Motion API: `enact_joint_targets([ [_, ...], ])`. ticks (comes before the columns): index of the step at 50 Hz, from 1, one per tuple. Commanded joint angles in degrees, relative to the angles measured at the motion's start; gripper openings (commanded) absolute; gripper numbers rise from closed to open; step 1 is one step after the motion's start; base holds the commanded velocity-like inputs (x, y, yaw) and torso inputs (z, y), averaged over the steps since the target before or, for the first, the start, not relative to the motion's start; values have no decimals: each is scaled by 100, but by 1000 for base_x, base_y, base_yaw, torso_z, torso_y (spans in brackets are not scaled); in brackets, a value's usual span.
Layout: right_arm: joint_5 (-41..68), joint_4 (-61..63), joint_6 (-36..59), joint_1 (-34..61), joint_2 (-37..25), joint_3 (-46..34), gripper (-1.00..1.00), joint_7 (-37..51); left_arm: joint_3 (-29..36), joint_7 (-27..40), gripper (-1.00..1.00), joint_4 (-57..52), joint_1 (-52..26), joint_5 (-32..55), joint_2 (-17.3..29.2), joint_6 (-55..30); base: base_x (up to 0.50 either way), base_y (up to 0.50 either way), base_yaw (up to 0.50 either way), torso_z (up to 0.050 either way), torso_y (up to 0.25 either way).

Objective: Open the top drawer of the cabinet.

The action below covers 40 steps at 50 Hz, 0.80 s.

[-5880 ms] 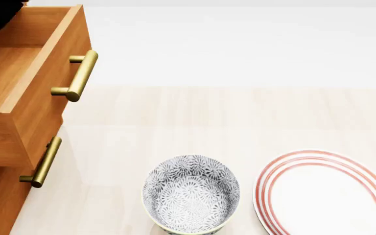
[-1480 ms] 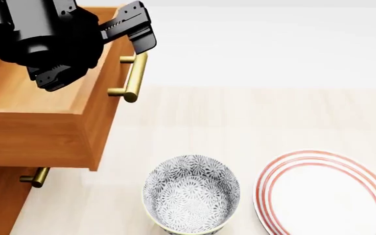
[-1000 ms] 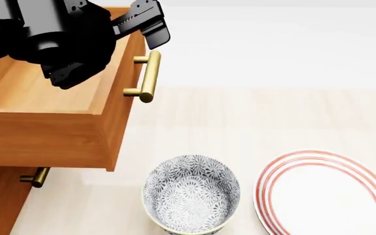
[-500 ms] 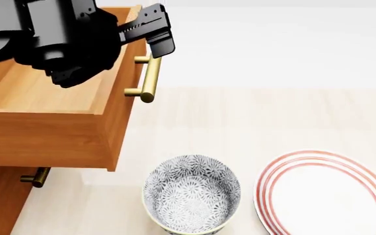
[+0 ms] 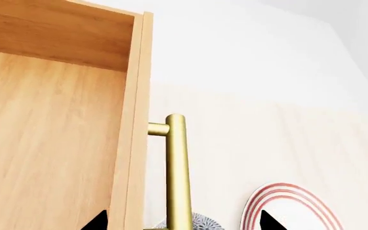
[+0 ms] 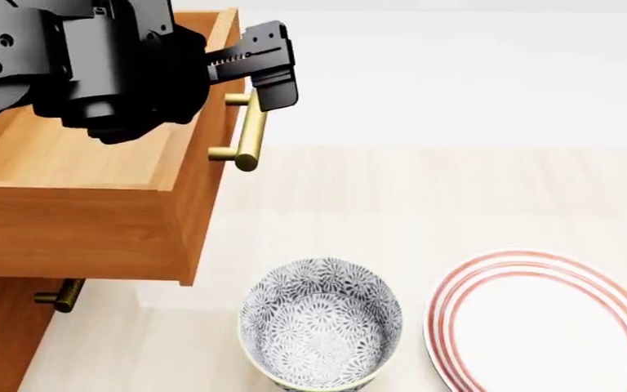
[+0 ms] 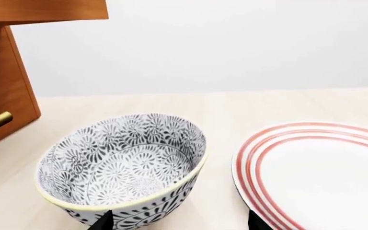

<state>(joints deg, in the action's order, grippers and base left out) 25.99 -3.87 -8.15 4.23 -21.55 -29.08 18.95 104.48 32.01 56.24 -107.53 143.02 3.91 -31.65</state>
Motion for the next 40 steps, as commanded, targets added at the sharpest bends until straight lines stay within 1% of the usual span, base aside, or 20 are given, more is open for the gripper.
enact_joint_targets([
  [1, -75, -12, -1, 6, 99, 93, 100, -117, -1328, -711, 100, -533, -291, 836, -391, 886, 0, -3, -6, 0, 11],
  [2, -74, -11, -1, 7, 99, 92, 100, -116, -1311, -717, 100, -536, -296, 850, -391, 892, 0, -3, -6, 0, 0],
  [3, -63, -1, 16, 11, 95, 98, 100, -107, -1387, -771, 100, -594, -342, 939, -391, 1095, 0, -3, -7, 0, 10],
  [6, -50, 53, 50, 7, 79, 101, 100, -81, -1391, -875, 100, -597, -387, 1067, -390, 1342, 0, -3, -8, 3, 4],
  [8, -53, 14, 26, 14, 89, 100, 100, -92, -1365, -513, 100, -459, -338, 1249, -390, 1636, 0, -4, -9, 0, 0],
  [9, -45, 3, 23, 18, 93, 106, 100, -93, -1431, -614, 100, -344, -336, 1433, -390, 1524, 0, -5, -10, 0, 11],
  [17, 0, -7, 51, 36, 94, 118, 100, -81, -1471, -649, 100, -185, -466, 2060, -390, 1920, 0, -5, -11, 1, 4],
  [23, 11, -5, 51, 28, 91, 112, 100, -81, -1435, -604, 100, -223, -510, 2292, -390, 2022, 2, -5, -11, 4, 6],
  [29, 14, 6, 61, 23, 87, 98, 100, -78, -1455, -701, 100, -378, -637, 2352, -388, 1998, 0, -3, -5, 0, 6],
  [33, 12, -14, 45, 23, 92, 90, 100, -87, -1547, -720, 100, -636, -705, 2388, -367, 2013, 0, 0, 0, 0, 0],
  [40, 15, -51, 27, 30, 98, 81, 100, -100, -1796, -634, 100, -1797, -921, 2363, -121, 2472, 0, 0, 0, 0, 0],
])
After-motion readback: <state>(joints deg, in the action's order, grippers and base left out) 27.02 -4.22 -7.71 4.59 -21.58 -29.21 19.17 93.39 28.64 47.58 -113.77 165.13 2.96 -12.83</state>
